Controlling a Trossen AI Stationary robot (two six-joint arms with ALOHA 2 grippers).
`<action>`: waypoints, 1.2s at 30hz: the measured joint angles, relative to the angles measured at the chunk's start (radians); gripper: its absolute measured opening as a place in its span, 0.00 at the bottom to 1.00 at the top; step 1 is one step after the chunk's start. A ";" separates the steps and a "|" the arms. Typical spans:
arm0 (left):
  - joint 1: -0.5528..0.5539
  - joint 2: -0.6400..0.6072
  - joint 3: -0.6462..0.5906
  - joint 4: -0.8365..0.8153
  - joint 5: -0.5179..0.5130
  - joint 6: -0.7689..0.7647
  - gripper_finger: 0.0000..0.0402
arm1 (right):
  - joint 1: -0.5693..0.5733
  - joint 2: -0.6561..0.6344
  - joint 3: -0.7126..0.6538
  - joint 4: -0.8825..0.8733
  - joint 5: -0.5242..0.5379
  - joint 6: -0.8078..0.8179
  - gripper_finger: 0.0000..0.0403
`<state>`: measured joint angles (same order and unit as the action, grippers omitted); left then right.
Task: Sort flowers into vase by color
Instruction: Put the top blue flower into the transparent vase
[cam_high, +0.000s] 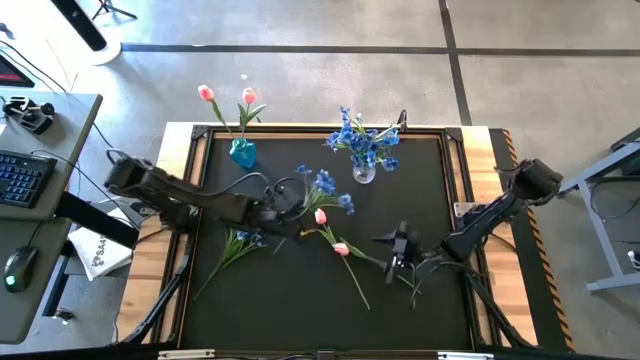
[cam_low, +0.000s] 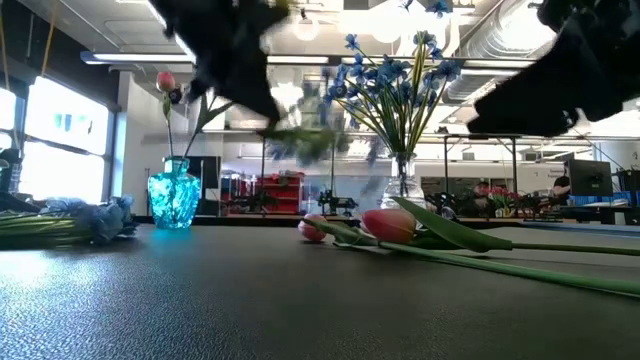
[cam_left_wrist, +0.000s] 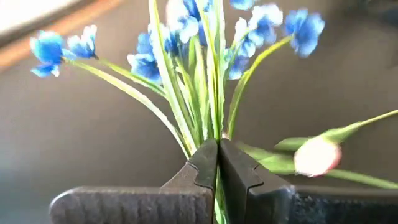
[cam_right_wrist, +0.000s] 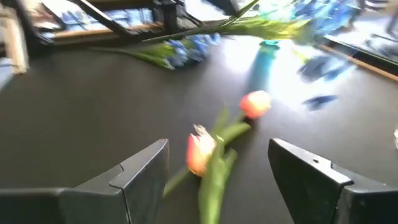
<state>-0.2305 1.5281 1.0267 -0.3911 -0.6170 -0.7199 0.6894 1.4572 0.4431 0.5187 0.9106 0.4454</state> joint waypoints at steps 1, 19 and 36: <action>-0.020 -0.015 0.000 0.039 -0.027 0.033 0.00 | -0.012 0.021 0.000 0.058 -0.023 -0.036 0.67; -0.170 0.030 0.000 0.652 -0.045 0.548 0.00 | -0.269 0.330 0.241 0.616 -0.408 -0.385 0.62; -0.185 0.033 0.000 0.648 -0.037 0.556 0.00 | -0.271 0.330 0.321 0.624 -0.356 -0.472 0.24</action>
<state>-0.4156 1.5612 1.0271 0.2572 -0.6537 -0.1635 0.4187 1.7874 0.7639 1.1427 0.5546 -0.0265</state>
